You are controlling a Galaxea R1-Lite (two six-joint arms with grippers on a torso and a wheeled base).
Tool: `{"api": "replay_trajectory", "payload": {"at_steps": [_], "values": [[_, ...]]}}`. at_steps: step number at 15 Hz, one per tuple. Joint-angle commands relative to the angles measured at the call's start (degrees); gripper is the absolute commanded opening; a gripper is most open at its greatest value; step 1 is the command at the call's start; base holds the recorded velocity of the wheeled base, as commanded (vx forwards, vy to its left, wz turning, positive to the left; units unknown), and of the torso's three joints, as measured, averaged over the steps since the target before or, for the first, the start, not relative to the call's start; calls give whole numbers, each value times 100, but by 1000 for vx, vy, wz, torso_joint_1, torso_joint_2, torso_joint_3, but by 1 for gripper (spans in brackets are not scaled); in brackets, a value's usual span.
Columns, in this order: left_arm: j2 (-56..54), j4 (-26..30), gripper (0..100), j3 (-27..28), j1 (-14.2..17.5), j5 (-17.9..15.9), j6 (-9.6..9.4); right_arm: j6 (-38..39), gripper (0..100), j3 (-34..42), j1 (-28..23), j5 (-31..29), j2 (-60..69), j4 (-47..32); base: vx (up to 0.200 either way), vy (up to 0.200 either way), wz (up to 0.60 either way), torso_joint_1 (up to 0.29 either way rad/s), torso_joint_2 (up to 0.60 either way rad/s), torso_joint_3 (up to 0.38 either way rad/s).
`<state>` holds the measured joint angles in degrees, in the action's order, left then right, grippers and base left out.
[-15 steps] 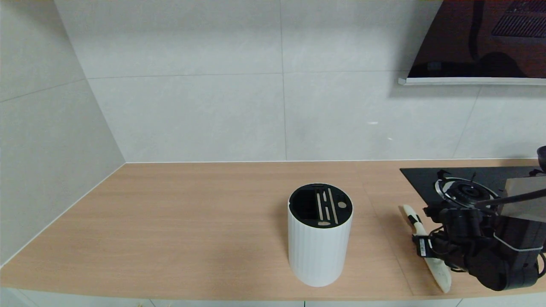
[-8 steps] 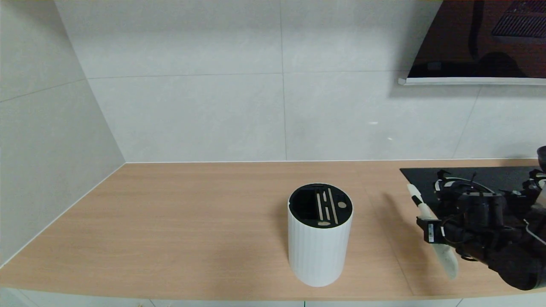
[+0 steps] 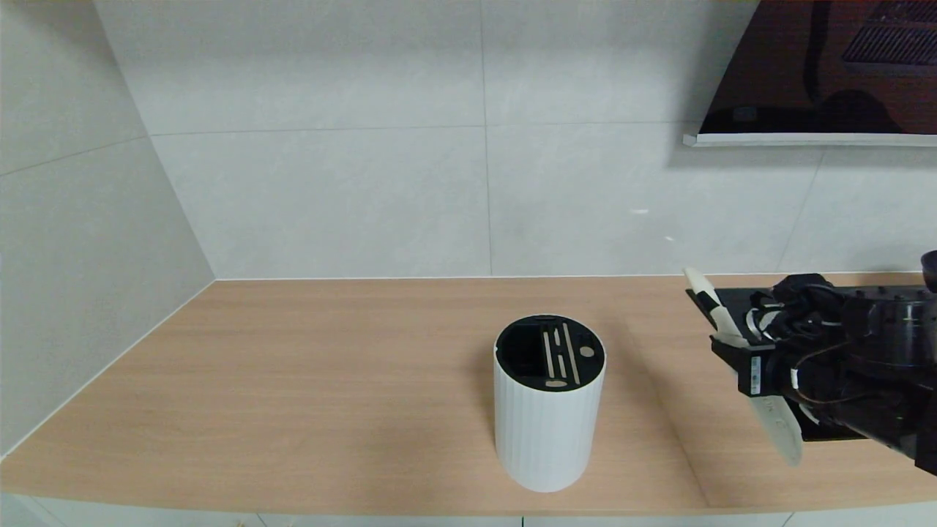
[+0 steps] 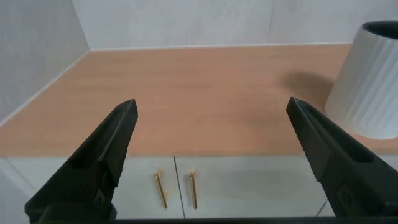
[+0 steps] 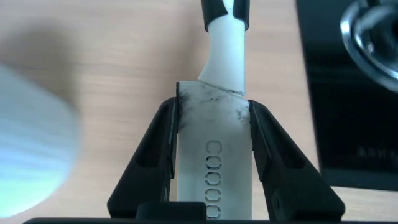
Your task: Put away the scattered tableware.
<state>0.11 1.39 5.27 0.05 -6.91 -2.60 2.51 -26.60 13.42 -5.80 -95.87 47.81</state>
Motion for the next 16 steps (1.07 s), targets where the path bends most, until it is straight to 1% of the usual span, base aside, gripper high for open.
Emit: {"api": "replay_trajectory", "payload": {"at_steps": [1,2,3,4,6,7,8,9,10,11,12,13,14,15,16], "values": [[77,248,100,414,-14,-662,-48,4,0,-56,328,-17,683,-158,0,0,0,0,0,0],[112,292,100,502,-14,-917,-48,-5,0,-82,363,-17,701,-167,0,0,0,0,0,0],[754,432,100,994,-5,-1840,-48,-5,0,-284,416,-35,710,-184,0,0,0,0,0,0],[1369,432,100,1416,-5,-2200,-48,-5,0,-592,416,-35,710,-395,0,0,0,0,0,0],[2626,415,100,2356,-14,-2605,-48,-5,0,-1348,477,-26,824,-1292,0,0,0,0,0,0],[3276,415,100,2813,-14,-2868,-48,4,0,-1673,583,9,929,-1749,0,0,0,0,0,0],[3865,406,100,3086,-75,-3035,-48,4,0,-1893,723,18,956,-1977,0,0,0,0,0,0],[4278,371,100,3279,-251,-3071,-48,4,0,-1981,855,18,947,-2004,0,0,0,0,0,0],[4911,283,100,3595,-866,-3027,40,4,0,-2069,1048,18,921,-2013,0,0,0,0,0,0],[5271,125,100,3762,-1235,-2947,207,4,0,-2112,1189,9,903,-2021,0,0,0,0,0,0],[5719,-253,100,3824,-1508,-2824,409,13,0,-2156,1418,9,912,-2013,0,0,0,0,0,0],[6141,-649,100,3745,-1807,-2789,462,74,0,-2262,1655,0,903,-2021,0,0,0,0,0,0],[6493,-965,100,3692,-2070,-2772,567,180,0,-2253,1901,-35,921,-2030,0,0,0,0,0,0],[6801,-1343,100,3648,-2193,-2719,752,267,0,-2209,2200,-44,929,-2048,0,0,0,0,0,0],[7011,-1730,100,3639,-2220,-2710,1007,285,0,-2148,2376,-44,921,-2048,0,0,0,0,0,0]]}}
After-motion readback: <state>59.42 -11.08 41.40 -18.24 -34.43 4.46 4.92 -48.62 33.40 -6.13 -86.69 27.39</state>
